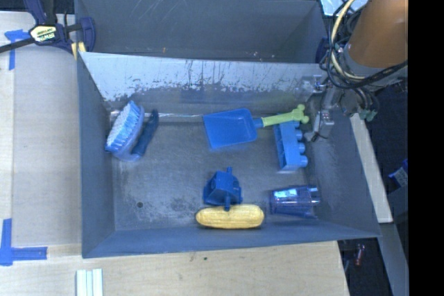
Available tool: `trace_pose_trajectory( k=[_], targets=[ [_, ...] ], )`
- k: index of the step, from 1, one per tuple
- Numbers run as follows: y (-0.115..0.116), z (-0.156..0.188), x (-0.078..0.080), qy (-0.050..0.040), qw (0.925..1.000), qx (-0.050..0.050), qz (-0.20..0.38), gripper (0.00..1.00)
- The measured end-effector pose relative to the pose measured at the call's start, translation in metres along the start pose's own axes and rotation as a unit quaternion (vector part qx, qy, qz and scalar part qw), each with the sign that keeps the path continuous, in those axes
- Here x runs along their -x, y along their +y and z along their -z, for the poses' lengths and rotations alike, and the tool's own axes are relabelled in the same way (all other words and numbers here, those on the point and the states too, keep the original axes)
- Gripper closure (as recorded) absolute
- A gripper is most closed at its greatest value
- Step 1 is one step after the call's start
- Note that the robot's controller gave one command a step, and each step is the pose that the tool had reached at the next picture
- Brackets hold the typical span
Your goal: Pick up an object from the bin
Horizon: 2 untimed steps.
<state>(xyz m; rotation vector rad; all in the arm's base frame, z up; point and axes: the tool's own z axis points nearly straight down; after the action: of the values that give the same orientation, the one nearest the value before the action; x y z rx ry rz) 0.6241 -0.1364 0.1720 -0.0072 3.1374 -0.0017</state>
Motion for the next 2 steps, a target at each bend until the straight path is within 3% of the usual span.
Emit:
trace_pose_trajectory(
  k=[1, 2],
  targets=[
    [0.0, 0.0, 0.0, 0.0, 1.0, 0.0, 0.0, 0.0],
    [0.013, -0.062, -0.014, -0.0004, 0.9998, 0.0, 0.019, 0.0]
  ],
)
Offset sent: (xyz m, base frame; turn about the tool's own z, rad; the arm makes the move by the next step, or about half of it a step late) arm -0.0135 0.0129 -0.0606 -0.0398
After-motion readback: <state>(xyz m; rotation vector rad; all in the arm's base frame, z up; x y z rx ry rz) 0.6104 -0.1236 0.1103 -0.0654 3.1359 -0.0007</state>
